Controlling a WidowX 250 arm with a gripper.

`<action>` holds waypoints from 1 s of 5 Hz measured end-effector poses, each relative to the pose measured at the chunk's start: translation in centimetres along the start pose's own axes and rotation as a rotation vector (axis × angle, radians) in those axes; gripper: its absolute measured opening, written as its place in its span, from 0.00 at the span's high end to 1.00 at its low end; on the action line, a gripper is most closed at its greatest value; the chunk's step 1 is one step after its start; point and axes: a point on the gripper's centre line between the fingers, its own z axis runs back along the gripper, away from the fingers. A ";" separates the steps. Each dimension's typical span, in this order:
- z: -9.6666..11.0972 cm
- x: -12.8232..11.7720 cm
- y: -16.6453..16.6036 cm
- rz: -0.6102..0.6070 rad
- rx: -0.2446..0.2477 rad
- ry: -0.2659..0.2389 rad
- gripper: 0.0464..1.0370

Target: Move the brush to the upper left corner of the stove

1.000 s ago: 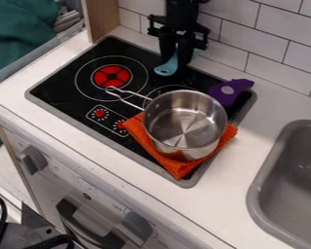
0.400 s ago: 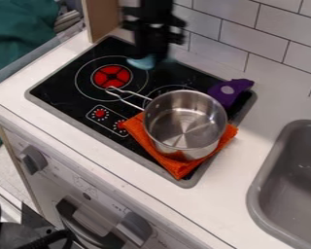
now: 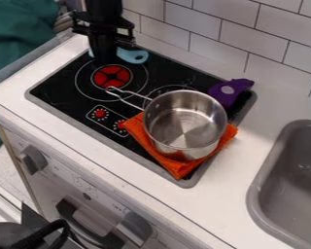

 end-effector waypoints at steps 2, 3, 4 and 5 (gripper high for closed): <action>0.3 -1.0 0.3 0.012 -0.003 0.026 0.83; 2.0 -1.1 -1.1 -0.044 -0.007 0.019 0.58; 2.3 -0.8 -2.7 -0.045 -0.022 0.033 0.26; 3.4 -0.8 -3.2 -0.022 -0.013 0.073 0.03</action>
